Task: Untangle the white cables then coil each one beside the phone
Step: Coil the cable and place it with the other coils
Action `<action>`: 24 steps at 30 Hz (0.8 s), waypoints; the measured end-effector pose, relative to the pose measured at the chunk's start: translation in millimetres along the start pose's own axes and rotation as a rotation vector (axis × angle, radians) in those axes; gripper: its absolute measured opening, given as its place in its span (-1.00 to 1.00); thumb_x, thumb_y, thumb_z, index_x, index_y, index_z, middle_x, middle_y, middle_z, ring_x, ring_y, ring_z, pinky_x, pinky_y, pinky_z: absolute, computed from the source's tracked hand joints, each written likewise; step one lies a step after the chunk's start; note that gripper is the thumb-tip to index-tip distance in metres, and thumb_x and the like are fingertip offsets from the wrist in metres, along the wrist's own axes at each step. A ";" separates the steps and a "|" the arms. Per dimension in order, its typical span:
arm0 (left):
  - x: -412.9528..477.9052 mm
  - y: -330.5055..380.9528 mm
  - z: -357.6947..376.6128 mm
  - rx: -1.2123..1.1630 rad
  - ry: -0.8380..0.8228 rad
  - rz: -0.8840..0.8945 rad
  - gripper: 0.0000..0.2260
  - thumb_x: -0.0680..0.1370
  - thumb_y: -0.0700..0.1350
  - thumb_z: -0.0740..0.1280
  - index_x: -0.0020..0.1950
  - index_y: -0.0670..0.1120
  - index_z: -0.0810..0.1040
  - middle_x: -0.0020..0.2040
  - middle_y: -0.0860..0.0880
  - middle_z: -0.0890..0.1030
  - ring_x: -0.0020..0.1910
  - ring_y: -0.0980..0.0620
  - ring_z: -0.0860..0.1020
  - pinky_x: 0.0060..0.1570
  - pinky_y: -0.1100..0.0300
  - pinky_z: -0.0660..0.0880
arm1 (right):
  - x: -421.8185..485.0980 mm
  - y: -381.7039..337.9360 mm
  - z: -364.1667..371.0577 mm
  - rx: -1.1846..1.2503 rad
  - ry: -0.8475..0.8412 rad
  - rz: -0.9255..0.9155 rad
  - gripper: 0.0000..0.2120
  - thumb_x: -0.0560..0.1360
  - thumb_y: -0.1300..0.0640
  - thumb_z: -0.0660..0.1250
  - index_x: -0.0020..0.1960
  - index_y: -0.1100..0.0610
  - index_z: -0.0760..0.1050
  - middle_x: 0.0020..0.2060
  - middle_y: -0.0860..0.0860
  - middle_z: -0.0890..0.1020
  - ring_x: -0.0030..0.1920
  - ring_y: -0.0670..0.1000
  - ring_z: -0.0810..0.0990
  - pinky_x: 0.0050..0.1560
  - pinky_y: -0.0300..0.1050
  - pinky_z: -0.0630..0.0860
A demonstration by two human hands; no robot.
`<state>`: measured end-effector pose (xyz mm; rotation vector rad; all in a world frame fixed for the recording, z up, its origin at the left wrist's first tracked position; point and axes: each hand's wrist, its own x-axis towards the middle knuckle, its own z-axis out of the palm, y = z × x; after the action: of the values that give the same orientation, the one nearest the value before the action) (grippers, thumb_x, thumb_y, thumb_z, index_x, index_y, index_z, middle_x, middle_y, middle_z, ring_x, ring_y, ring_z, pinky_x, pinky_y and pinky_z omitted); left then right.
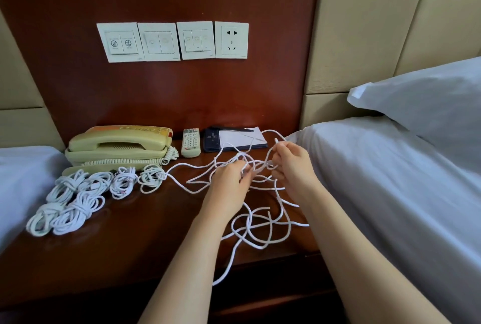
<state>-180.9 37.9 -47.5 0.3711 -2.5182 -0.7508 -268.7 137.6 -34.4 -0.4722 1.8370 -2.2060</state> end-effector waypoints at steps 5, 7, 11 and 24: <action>6.6 -4.1 5.2 -0.014 0.117 -0.061 -0.79 0.62 -0.08 0.21 -0.13 -0.12 0.55 -0.34 0.02 0.48 -0.34 0.12 0.46 -0.42 0.30 0.31 | 0.0 -10.6 -7.9 0.027 -0.121 0.046 -0.74 0.63 0.23 0.08 -0.20 0.19 0.40 -0.62 -0.11 0.27 -0.62 -0.16 0.15 -0.63 -0.32 0.14; 7.8 -6.4 6.7 -0.020 0.211 -0.163 -0.75 0.62 -0.11 0.18 -0.21 -0.15 0.50 -0.37 0.01 0.45 -0.35 0.10 0.43 -0.45 0.31 0.26 | 0.7 -13.2 -11.4 0.023 -0.140 0.066 -0.74 0.63 0.24 0.07 -0.21 0.20 0.40 -0.62 -0.11 0.25 -0.62 -0.16 0.13 -0.64 -0.33 0.11; 9.8 -16.9 4.7 -0.045 0.367 -0.328 -0.71 0.62 -0.15 0.16 -0.28 -0.17 0.44 -0.35 -0.06 0.46 -0.30 0.01 0.47 -0.48 0.30 0.19 | 1.5 -18.6 -21.2 0.065 -0.070 0.065 -0.75 0.62 0.23 0.10 -0.21 0.20 0.41 -0.62 -0.10 0.27 -0.62 -0.16 0.16 -0.63 -0.31 0.15; 23.7 -43.4 -1.9 -0.220 0.566 -0.415 -0.72 0.56 -0.20 0.23 -0.35 -0.21 0.35 -0.29 -0.32 0.51 -0.22 -0.31 0.50 -0.28 0.10 0.23 | 7.7 -7.4 -40.3 -0.219 0.147 -0.214 -0.74 0.60 0.18 0.19 -0.20 0.17 0.56 -0.42 0.00 0.54 -0.44 -0.13 0.50 -0.35 -0.33 0.46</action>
<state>-194.9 -7.3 -62.2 0.9030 -1.8275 -0.9118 -291.2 172.7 -32.9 -0.5865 2.2149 -2.2352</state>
